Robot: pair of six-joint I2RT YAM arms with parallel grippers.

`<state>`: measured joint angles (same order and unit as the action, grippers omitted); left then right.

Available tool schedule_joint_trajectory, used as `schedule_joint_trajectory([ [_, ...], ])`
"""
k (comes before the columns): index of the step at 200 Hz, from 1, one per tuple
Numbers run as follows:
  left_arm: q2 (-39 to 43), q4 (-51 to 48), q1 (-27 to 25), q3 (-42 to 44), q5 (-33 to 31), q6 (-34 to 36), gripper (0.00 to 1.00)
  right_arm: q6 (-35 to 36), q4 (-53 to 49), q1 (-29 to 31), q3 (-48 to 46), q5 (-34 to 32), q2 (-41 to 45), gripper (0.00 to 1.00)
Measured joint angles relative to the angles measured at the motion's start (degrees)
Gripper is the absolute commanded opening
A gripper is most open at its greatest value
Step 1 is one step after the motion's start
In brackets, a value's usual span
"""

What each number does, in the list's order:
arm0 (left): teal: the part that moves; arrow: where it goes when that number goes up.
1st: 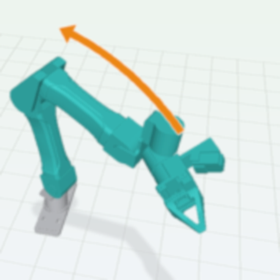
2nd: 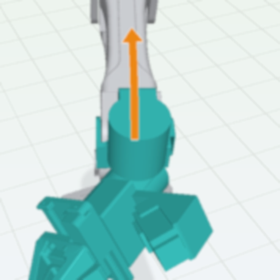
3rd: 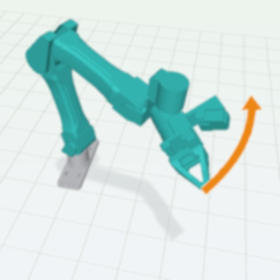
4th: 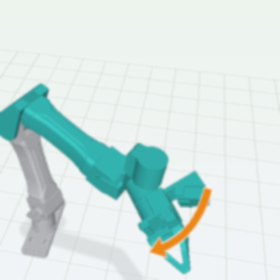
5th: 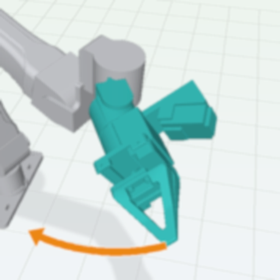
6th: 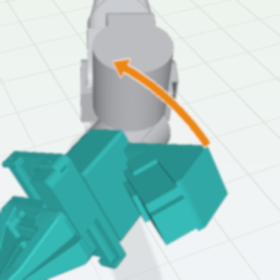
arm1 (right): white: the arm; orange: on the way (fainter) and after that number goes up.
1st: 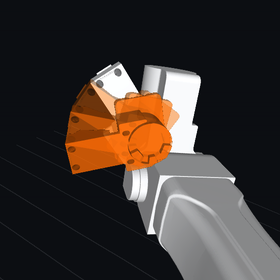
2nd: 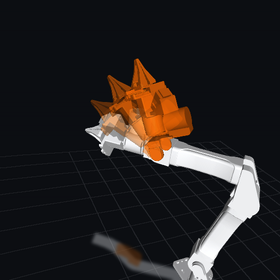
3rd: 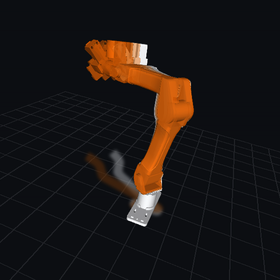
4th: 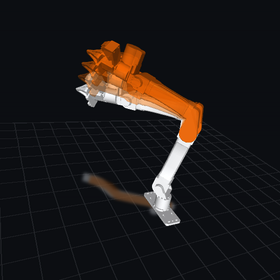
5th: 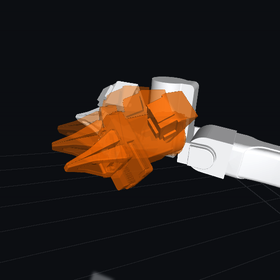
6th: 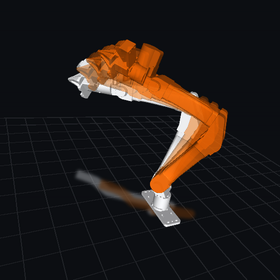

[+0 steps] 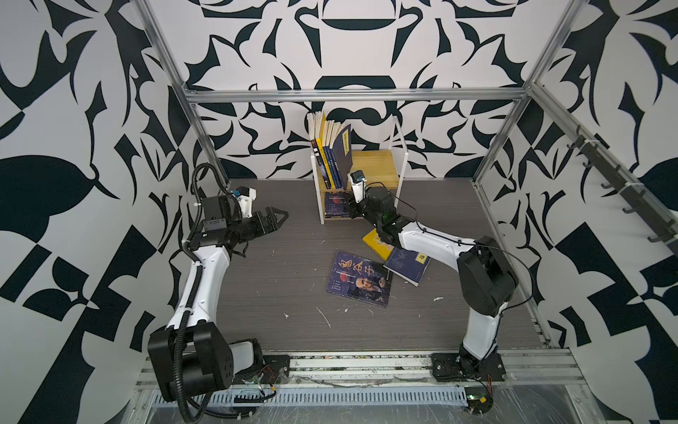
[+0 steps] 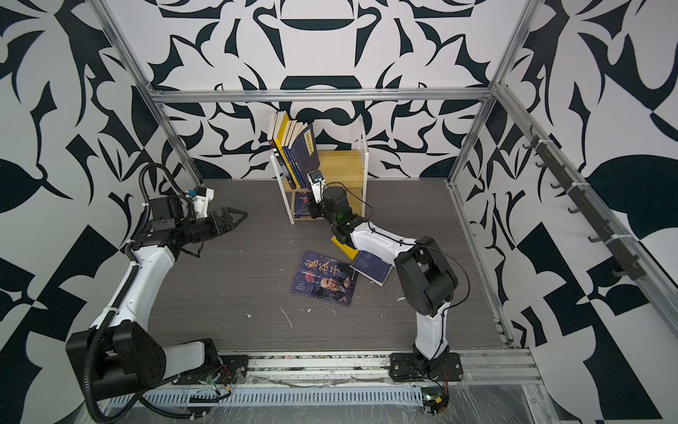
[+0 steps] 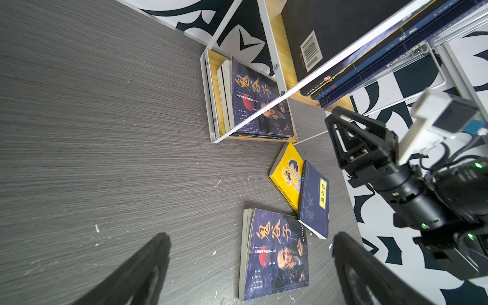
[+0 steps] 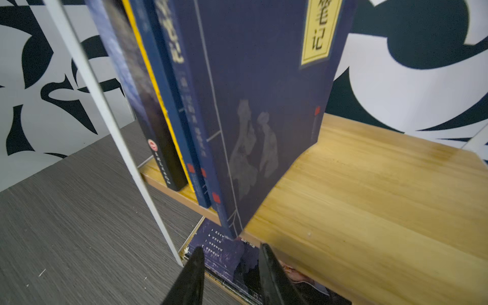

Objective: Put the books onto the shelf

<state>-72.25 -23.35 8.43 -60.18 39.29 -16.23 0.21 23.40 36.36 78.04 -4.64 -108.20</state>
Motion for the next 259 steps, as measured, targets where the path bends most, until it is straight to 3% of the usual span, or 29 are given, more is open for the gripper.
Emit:
schedule_joint_trajectory([
  [104, -0.04, 0.02, 0.2, 0.0, 0.0, -0.02, 1.0, -0.13, -1.38, -1.79, 5.09, 5.22, -2.45, 0.15],
  [171, -0.04, 0.02, 0.31, 0.0, -0.02, 0.0, 1.0, -0.22, -1.79, -2.08, 7.23, 6.67, -4.39, 0.14],
  [200, -0.04, 0.02, 0.31, 0.0, -0.02, 0.0, 1.0, -0.2, -2.16, -2.14, 7.08, 7.13, -4.33, 0.19],
  [243, -0.04, 0.02, 0.44, 0.0, -0.02, 0.0, 1.0, 0.31, -4.37, -2.19, 0.83, 6.27, 1.38, 0.2],
  [259, -0.04, 0.02, 0.52, 0.0, 0.0, 0.0, 1.0, 1.4, -5.95, -2.4, 0.52, 4.63, 3.5, 0.16],
])
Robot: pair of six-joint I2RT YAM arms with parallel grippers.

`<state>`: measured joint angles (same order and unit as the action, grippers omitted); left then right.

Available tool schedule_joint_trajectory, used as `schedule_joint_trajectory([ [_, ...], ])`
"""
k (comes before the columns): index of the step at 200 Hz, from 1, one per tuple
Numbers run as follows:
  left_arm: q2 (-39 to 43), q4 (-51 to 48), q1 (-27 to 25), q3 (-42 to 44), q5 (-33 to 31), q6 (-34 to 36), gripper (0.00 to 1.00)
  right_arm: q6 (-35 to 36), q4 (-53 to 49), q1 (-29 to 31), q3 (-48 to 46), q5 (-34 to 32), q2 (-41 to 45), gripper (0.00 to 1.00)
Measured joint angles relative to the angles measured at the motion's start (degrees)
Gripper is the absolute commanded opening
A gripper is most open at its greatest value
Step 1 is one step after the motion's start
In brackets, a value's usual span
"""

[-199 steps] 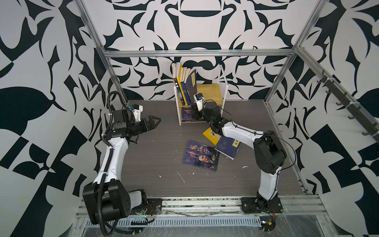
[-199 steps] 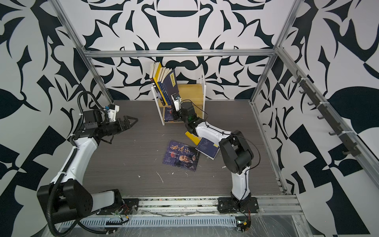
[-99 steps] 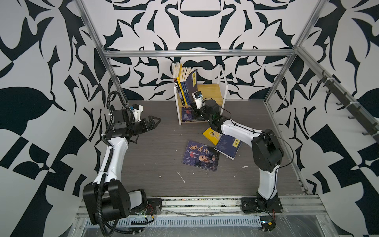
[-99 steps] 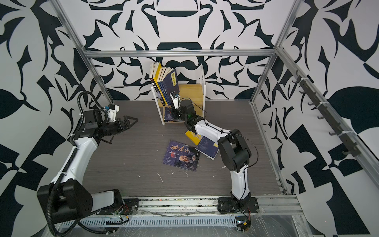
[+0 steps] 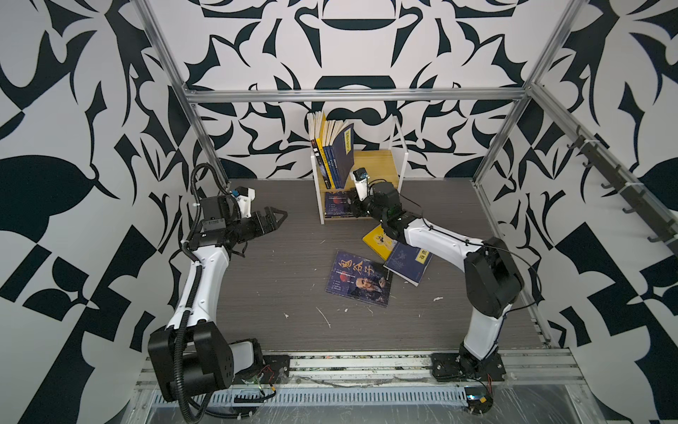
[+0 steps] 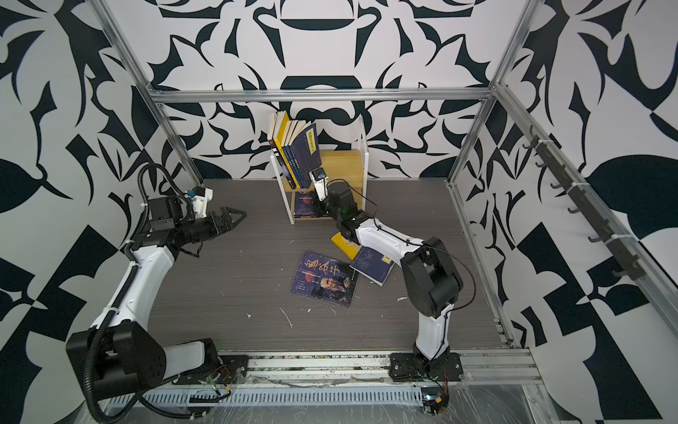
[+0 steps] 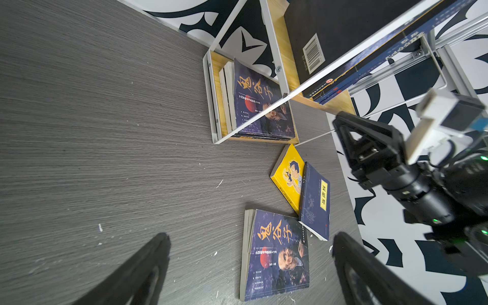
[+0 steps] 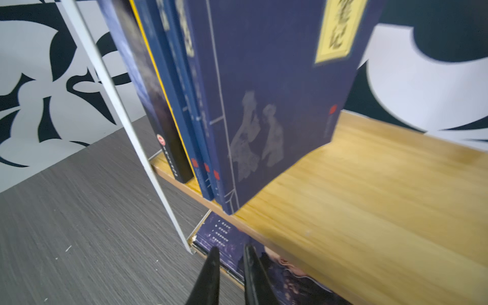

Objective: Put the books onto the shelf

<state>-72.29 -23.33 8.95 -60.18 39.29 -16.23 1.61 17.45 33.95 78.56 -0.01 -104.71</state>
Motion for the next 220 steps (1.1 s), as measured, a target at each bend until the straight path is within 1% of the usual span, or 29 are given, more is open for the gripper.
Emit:
schedule_joint_trajectory([
  [20, 0.0, 0.0, 0.07, 0.0, -0.02, 0.0, 1.0, 1.16, -1.14, -0.46, 1.18, -3.19, 0.92, 0.09],
  [39, 0.0, 0.0, 0.09, 0.02, 0.0, 0.0, 1.0, 1.09, -3.21, -1.73, 5.33, -6.58, -1.05, 0.0],
  [63, 0.0, 0.0, 0.11, 0.04, -0.02, 0.0, 1.0, -0.79, -5.57, -3.98, 12.72, -10.23, -6.1, 0.0],
  [95, 0.0, 0.15, 0.22, 0.46, -0.02, 0.0, 1.0, -3.58, -8.96, -6.01, 22.43, -11.61, -14.19, 0.0],
  [120, 0.0, 0.15, 0.33, 0.76, 0.0, 0.0, 1.0, -5.44, -10.73, -6.54, 29.22, -10.8, -20.33, 0.0],
  [146, 0.0, 0.2, 0.37, 0.76, -0.02, 0.02, 1.0, -7.32, -11.3, -6.21, 34.6, -8.59, -23.89, 0.0],
  [199, 0.0, 0.2, 0.42, 0.81, -0.02, 0.04, 1.0, -9.51, -10.78, -5.95, 40.92, -4.2, -28.35, 0.0],
  [220, 0.0, 0.2, 0.42, 0.81, -0.02, 0.04, 1.0, -10.32, -10.78, -5.77, 42.95, -3.54, -29.75, 0.0],
])
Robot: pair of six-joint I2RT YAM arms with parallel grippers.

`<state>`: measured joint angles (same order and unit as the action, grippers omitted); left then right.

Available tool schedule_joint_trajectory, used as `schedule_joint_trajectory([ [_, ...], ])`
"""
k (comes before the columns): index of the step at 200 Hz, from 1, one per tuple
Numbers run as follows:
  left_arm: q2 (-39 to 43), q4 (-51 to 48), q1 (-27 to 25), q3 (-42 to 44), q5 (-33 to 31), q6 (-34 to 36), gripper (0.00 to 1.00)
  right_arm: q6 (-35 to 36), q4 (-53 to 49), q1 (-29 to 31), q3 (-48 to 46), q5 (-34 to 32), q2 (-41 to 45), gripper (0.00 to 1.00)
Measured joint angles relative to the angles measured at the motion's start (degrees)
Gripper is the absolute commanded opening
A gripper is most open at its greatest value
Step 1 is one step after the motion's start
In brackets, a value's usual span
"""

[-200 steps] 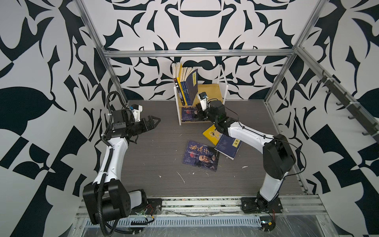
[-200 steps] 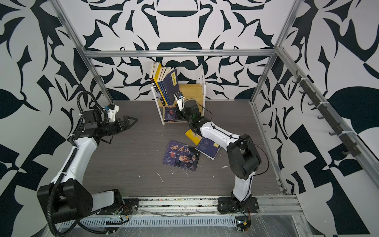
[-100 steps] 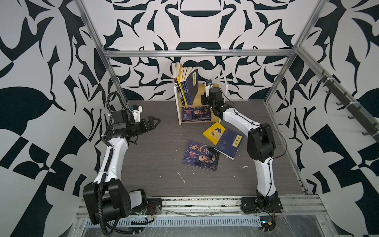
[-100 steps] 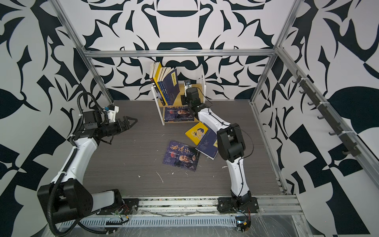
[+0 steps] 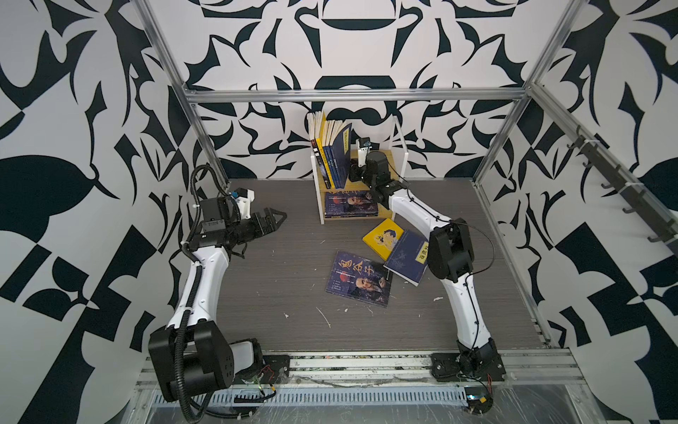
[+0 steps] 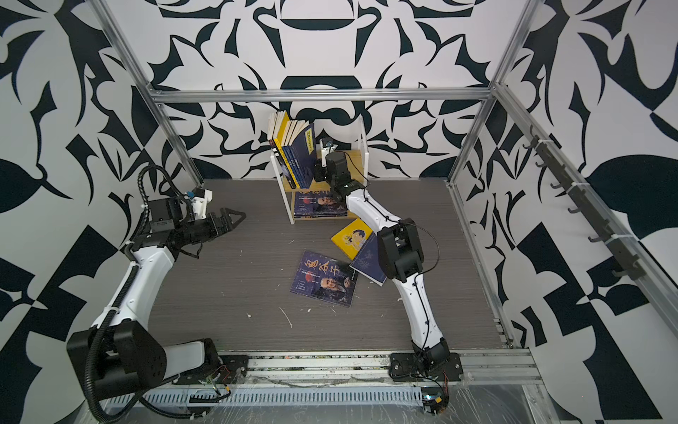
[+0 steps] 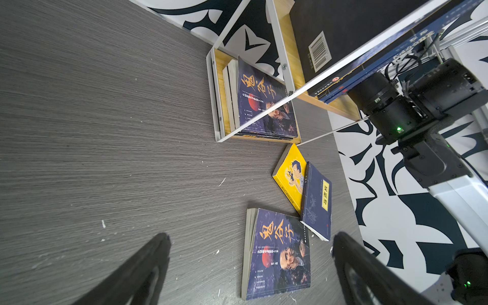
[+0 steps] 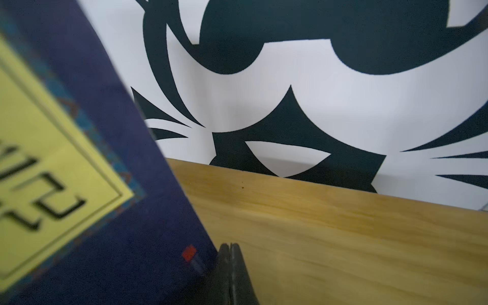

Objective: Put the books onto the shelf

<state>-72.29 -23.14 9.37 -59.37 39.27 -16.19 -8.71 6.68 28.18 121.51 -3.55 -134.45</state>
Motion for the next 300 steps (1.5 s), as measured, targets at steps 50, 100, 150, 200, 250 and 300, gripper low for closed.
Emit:
schedule_joint_trajectory([
  [50, 0.0, 0.0, 0.0, 0.0, 0.02, 0.0, 1.0, -0.66, -0.17, 1.29, 5.73, -0.63, -3.82, 0.0],
  [100, 0.0, 0.0, 0.0, 0.0, 0.02, -0.02, 1.0, -0.76, -1.01, 1.42, 6.86, -0.94, -4.39, 0.0],
  [150, 0.0, 0.04, 0.0, 0.0, 0.02, -0.04, 1.0, 1.79, -3.3, 1.68, 3.87, -2.54, -1.64, 0.0],
  [200, 0.0, 0.22, 0.0, 0.04, 0.02, -0.13, 1.0, 4.96, -5.84, 1.97, -5.99, -4.17, 8.04, 0.05],
  [250, -0.02, 0.63, -1.14, 0.07, -0.04, -0.48, 1.0, 4.5, -5.81, 1.97, -17.38, -3.93, 21.09, 0.18],
  [300, -3.69, 0.7, -5.73, 0.39, -2.01, 0.09, 1.0, -1.68, -7.65, 2.1, -37.99, -1.01, 38.21, 0.49],
])
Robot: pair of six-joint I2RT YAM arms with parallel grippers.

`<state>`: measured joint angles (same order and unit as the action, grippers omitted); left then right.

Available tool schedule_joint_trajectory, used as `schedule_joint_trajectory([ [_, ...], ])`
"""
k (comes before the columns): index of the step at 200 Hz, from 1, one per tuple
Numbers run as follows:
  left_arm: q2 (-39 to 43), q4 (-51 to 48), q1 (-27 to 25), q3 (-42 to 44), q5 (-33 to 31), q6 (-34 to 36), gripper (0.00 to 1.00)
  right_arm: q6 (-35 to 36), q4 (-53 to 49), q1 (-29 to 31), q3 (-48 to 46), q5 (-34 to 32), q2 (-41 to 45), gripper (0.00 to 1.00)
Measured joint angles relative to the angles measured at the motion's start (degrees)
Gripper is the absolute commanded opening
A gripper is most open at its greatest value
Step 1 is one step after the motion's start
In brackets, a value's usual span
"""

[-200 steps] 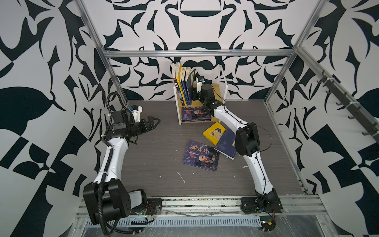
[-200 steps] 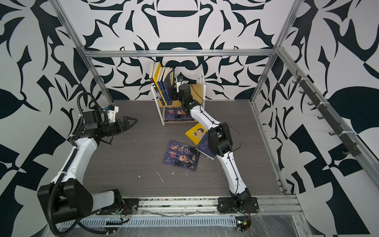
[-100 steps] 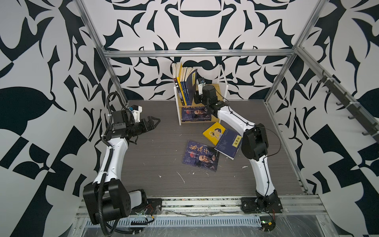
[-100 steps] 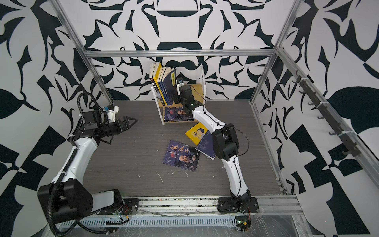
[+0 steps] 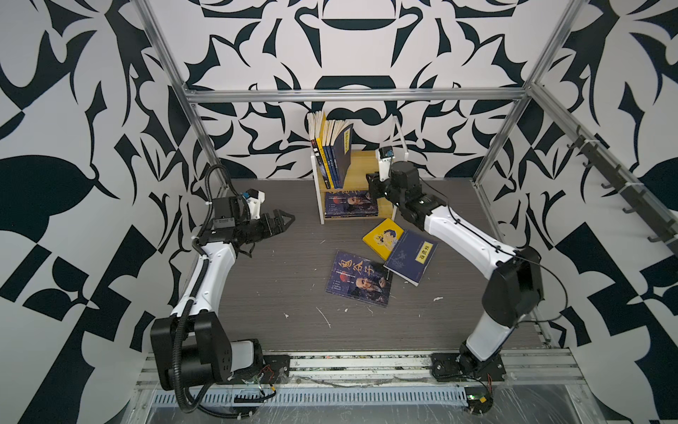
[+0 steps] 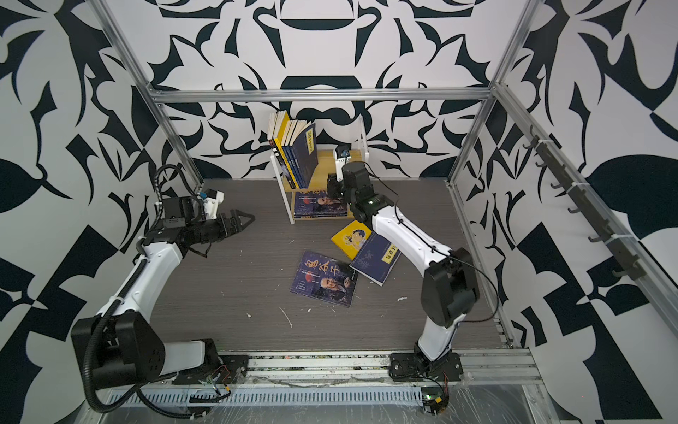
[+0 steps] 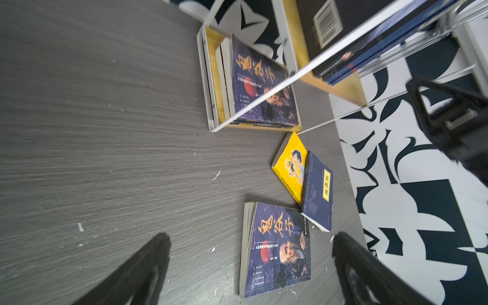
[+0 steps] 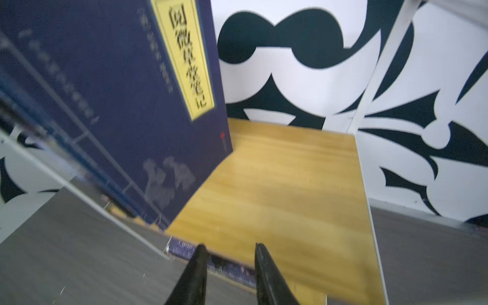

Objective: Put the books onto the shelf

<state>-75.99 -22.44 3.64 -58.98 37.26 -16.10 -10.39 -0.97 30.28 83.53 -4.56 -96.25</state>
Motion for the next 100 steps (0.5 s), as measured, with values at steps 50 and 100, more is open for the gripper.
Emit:
schedule_joint_trajectory([
  [50, -3.89, -0.57, -8.37, 2.32, -1.99, 1.03, 1.0, -8.39, -2.36, 1.49, -21.62, 3.74, 14.4, 0.61],
  [100, -9.2, -0.39, -15.13, 4.2, -2.91, 0.28, 1.0, -17.68, -6.38, 6.43, -36.46, 3.8, 23.61, 0.53],
])
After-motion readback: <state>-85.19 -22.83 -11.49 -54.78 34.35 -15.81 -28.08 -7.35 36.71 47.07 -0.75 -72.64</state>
